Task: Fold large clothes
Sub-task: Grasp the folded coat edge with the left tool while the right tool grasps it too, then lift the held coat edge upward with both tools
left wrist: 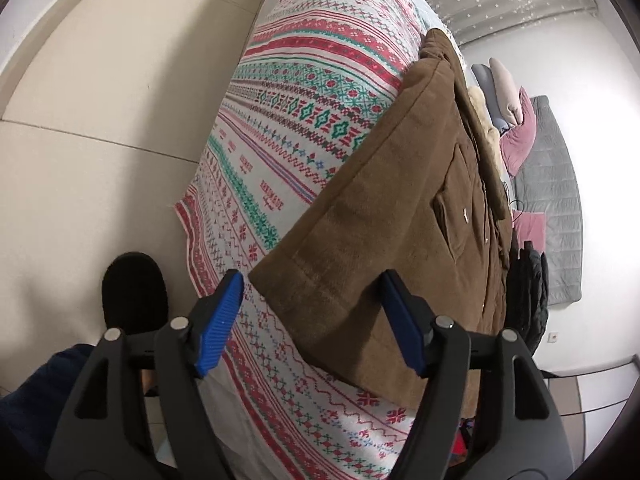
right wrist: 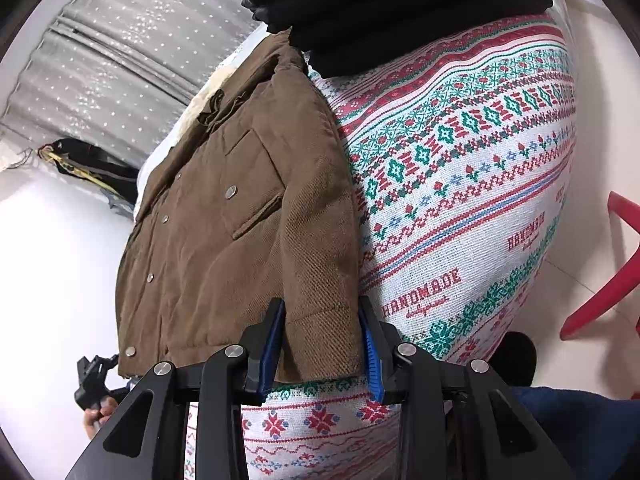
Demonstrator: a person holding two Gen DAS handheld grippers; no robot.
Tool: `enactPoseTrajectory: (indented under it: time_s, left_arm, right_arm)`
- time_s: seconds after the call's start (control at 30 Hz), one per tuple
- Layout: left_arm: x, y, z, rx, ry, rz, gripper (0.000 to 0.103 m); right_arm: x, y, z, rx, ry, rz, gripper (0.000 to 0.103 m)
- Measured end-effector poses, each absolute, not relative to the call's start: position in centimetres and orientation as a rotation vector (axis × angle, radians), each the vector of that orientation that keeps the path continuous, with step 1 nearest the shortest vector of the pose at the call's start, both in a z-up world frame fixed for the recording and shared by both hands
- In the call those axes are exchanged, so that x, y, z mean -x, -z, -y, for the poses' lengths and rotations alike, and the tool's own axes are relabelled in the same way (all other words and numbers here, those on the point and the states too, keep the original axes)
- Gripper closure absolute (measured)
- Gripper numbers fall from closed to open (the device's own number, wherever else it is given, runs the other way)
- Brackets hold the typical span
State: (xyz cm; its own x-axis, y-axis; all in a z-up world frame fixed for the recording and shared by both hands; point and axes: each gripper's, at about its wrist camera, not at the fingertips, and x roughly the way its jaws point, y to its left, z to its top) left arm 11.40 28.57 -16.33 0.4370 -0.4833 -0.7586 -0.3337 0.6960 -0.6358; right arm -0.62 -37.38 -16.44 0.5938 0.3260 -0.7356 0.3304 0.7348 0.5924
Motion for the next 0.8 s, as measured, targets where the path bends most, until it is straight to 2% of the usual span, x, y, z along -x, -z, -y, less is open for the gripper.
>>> enactPoseTrajectory:
  time_s: [0.13,0.17,0.2,0.23,0.3,0.37,0.47,0.57,0.7,0.8]
  left_arm:
    - [-11.6,16.6,-27.7,0.863,0.145,-1.161,0.032]
    - [-11.7,16.5,-27.6,0.852,0.144,-1.156,0.036]
    - [-11.7,16.2,-27.3,0.832,0.147,-1.146,0.040]
    - [-11.7,15.9,-27.1,0.812,0.154,-1.134,0.049]
    - [-11.6,15.2,-27.0,0.794,0.162,-1.108,0.059]
    - [-11.4,14.5,-26.9,0.779,0.175,-1.081,0.072]
    - [-11.2,13.4,-26.7,0.732,0.177,-1.044,0.081]
    - [-11.0,12.2,-26.4,0.697,0.166,-1.000,0.084]
    - [-10.8,11.3,-26.2,0.698,0.169,-0.965,0.085]
    - [-11.1,11.3,-26.1,0.699,0.178,-0.966,0.084]
  right_arm:
    - [0.5,16.3,37.0,-0.763,0.011,-0.951,0.069]
    - [0.4,16.2,36.7,-0.759,0.012,-0.946,0.072]
    - [0.4,16.1,36.7,-0.760,0.007,-0.940,0.079]
    - [0.4,16.1,36.7,-0.766,0.001,-0.935,0.083]
    - [0.5,15.9,36.7,-0.770,-0.006,-0.923,0.087]
    - [0.5,15.6,36.5,-0.766,-0.007,-0.913,0.088]
    - [0.5,15.1,36.4,-0.761,-0.013,-0.892,0.089]
    - [0.6,14.5,36.3,-0.762,-0.020,-0.866,0.089]
    - [0.1,15.8,36.4,-0.773,0.012,-0.922,0.080]
    - [0.0,15.9,36.0,-0.754,0.011,-0.922,0.079]
